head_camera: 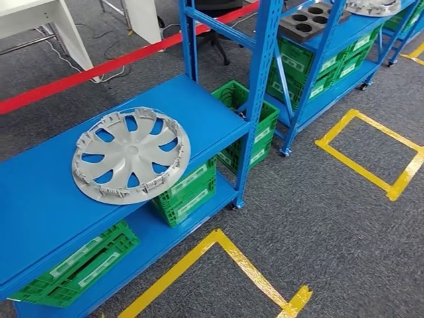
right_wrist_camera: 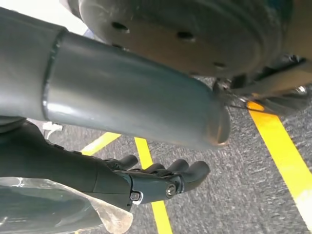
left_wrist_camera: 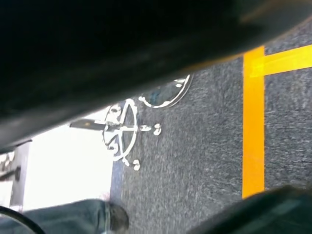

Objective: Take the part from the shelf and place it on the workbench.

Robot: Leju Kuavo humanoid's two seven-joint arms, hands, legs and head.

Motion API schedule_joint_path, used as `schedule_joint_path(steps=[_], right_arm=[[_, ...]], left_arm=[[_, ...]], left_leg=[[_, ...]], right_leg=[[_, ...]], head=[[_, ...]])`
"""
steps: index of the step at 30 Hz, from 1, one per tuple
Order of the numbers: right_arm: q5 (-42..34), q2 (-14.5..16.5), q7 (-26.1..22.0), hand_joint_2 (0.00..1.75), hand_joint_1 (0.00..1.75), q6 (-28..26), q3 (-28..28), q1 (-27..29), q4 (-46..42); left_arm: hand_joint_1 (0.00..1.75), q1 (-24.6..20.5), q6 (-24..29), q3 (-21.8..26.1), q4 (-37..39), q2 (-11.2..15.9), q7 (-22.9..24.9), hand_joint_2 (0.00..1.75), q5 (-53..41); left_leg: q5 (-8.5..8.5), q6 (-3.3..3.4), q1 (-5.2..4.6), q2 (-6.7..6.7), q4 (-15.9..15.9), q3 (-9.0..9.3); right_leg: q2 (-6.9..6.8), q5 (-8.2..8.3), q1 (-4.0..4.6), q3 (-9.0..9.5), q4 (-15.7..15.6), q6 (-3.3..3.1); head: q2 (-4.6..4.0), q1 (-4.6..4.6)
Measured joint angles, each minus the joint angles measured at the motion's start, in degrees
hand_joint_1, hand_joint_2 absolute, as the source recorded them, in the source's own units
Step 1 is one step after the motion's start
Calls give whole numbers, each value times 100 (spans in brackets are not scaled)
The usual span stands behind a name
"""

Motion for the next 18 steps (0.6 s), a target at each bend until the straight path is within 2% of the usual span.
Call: schedule_joint_path(steps=[1, 2, 3, 4, 5, 7, 11, 13, 14, 15, 16, 17, 18], right_arm=[[0, 0, 0, 0, 0, 0, 0, 2, 0], [-1, 0, 0, 0, 0, 0, 0, 2, 0], [-2, 0, 0, 0, 0, 1, 0, 2, 0], [-3, 0, 0, 0, 0, 1, 0, -1, 0], [-4, 0, 0, 0, 0, 2, 0, -8, 0], [-4, 0, 1, 0, 0, 2, 0, -24, 0], [-4, 0, 2, 0, 0, 2, 0, -28, 0], [-11, -1, 1, 0, 0, -1, -1, -25, 1], [-16, -3, 0, 0, 0, 0, -1, -16, 1], [-21, -5, -1, 0, 0, 1, -2, -4, 2], [-23, -8, -2, 0, 0, 3, -2, 4, 2], [-25, -9, -2, 0, 0, 6, -2, 11, 2], [-26, -8, -2, 0, 0, 5, -2, 9, 1]], left_arm=[[0, 1, 0, 0, 0, -1, -4, 0, 0], [0, -5, 1, 1, -1, 0, -8, 0, 1], [0, -12, 1, 1, -1, 0, -10, 0, 2], [0, -18, 2, 2, 0, 1, -11, 0, 3], [0, -17, 2, 3, 0, 2, -11, 0, 5], [0, -2, 2, 4, 1, 2, -11, 0, 8], [0, 5, 2, 4, 1, 3, -11, 0, 9], [0, 8, 2, 5, 1, 12, -11, 0, 12], [0, 1, 3, 6, 1, 16, -11, 0, 14], [0, 2, 3, 7, 1, 21, -11, 0, 16], [0, 3, 3, 7, 1, 22, -11, 0, 17], [0, 1, 3, 7, 1, 22, -11, 0, 17], [0, 2, 2, 7, 1, 23, -11, 0, 17]], left_leg=[[-13, -27, 13, -80, 18, 1], [-32, -66, 19, -156, 52, -10], [-45, -108, 23, -225, 84, -31], [-49, -151, 27, -284, 107, -58], [-41, -191, 33, -339, 114, -84], [-12, -239, 54, -406, 95, -106], [-3, -253, 59, -427, 88, -109], [-20, -271, 60, -428, 110, -115], [-213, -300, 58, -276, 457, -272], [-341, -324, 57, -111, 794, -415], [-402, -335, 53, 83, 997, -488], [-395, -329, 44, 299, 1046, -483], [-238, -293, 14, 463, 709, -298]], right_leg=[[74, 251, -28, 139, -397, 21], [202, 417, -53, 294, -783, 33], [308, 511, -71, 417, -1064, 24], [389, 525, -77, 491, -1207, 0], [404, 498, -66, 521, -1233, -42], [339, 505, -43, 538, -1222, -102], [321, 510, -38, 540, -1222, -118], [257, 531, -62, 546, -1247, -156], [149, 535, -63, 550, -1261, -194], [-33, 531, -59, 560, -1274, -232], [-209, 515, -41, 574, -1276, -254], [-387, 494, -24, 594, -1277, -269], [-510, 474, -11, 617, -1277, -257]], head=[[0, 1], [-1, 7], [0, 10], [0, 12], [0, 12], [0, 3], [0, 2], [0, 3], [0, -25], [0, -52], [0, -82], [0, -110], [0, -110]])
